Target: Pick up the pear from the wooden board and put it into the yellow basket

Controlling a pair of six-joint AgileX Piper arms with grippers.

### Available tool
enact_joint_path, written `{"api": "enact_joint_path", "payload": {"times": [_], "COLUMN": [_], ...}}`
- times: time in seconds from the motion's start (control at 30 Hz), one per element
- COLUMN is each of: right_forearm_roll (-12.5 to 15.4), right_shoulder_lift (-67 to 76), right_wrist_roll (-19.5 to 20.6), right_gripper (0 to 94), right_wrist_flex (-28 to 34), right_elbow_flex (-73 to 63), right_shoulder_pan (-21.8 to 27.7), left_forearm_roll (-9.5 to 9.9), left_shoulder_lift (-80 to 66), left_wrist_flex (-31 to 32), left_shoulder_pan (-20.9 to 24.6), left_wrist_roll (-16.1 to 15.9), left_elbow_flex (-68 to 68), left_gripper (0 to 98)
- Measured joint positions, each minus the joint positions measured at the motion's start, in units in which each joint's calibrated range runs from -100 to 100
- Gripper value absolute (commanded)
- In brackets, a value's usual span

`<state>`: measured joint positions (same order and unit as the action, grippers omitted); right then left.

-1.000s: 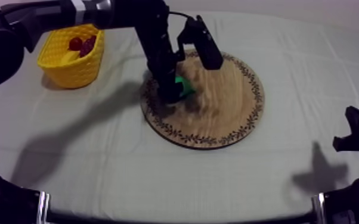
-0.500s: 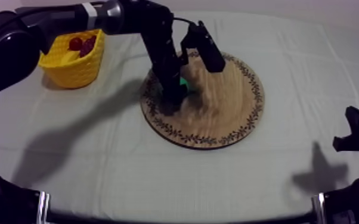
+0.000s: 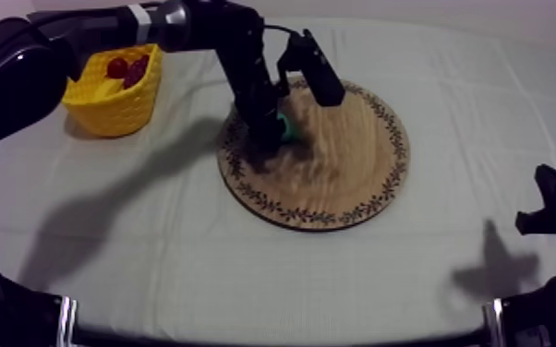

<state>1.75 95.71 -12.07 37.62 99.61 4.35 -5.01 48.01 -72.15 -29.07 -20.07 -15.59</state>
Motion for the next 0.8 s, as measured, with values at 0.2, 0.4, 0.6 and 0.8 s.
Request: {"api": "enact_joint_path", "payload": {"times": [0.2,0.4,0.6,0.8], "right_forearm_roll": [0.0,0.0,0.0,0.0], "right_shoulder_lift": [0.0,0.0,0.0,0.0], "right_wrist_roll": [0.0,0.0,0.0,0.0], "right_gripper": [0.3,0.3,0.3,0.3], "right_wrist_flex": [0.0,0.0,0.0,0.1], "right_elbow_flex": [0.0,0.0,0.0,0.0], "right_shoulder_pan": [0.0,0.0,0.0,0.0], "left_forearm_roll": [-0.24,-0.06,1.15,2.66], "left_shoulder_lift": [-1.5,-7.6,-17.1,-29.1], "left_wrist_flex": [-0.2,-0.5,-4.1,-9.1], "left_shoulder_pan": [0.7,2.6,4.9,7.5], "left_wrist_roll": [-0.2,-0.6,0.2,2.4], "left_elbow_flex": [0.5,3.5,8.1,14.3], "left_gripper": [50.2,50.9,53.3,54.9]}}
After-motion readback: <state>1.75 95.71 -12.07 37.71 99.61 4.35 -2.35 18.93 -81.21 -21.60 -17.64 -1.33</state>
